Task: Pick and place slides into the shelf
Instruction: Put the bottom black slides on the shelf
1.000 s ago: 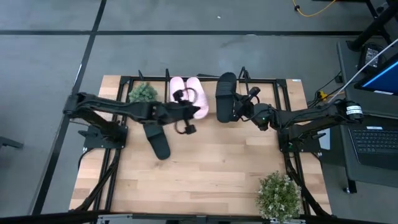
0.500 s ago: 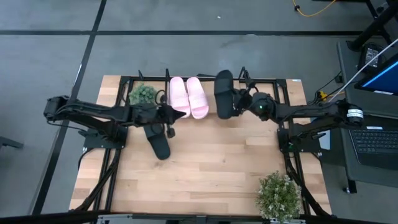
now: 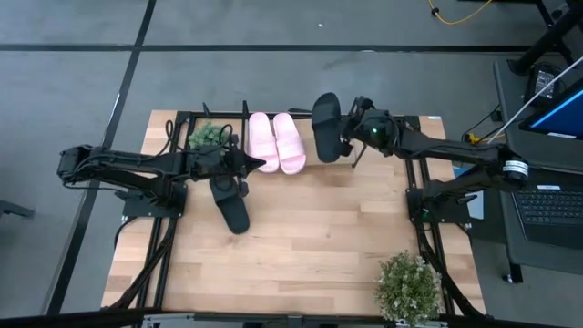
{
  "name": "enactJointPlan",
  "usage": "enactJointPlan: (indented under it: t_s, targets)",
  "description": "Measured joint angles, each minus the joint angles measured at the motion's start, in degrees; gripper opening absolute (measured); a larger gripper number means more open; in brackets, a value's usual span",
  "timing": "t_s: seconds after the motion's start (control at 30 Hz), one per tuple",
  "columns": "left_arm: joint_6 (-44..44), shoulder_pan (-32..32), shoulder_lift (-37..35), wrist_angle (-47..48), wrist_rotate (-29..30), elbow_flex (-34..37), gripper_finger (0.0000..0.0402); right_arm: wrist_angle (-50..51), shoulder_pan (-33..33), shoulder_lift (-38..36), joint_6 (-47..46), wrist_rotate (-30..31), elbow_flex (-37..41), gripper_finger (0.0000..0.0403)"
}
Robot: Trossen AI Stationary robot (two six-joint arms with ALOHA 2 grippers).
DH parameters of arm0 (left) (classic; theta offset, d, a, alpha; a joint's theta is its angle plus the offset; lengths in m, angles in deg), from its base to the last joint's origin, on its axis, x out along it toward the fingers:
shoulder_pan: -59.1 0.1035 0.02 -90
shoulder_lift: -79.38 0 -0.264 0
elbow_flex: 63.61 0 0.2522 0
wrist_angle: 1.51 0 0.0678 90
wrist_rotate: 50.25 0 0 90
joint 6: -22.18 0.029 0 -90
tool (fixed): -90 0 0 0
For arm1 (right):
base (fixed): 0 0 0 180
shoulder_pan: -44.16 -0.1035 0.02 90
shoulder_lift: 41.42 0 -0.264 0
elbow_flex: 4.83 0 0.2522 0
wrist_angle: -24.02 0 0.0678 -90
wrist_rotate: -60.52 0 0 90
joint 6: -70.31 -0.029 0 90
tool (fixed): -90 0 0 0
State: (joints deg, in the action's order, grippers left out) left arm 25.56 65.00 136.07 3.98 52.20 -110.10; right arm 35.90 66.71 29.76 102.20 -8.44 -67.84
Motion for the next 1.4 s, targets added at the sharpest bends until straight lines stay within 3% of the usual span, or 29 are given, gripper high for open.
enactJointPlan:
  t_s: [0.13,0.83,1.4]
  targets:
    - [0.22,0.0,0.0,0.02,0.0,0.0,0.0001,-0.01,2.93,4.06,-0.77,-3.72,-0.22,0.0012]
    - [0.31,0.0,0.04,1.75,0.02,0.0,0.0002,-7.26,4.93,17.22,-3.33,-4.63,-0.22,0.0012]
    - [0.28,0.0,0.04,2.27,0.04,0.0,0.0002,-9.5,5.32,19.26,-4.57,-6.93,-0.22,0.0012]
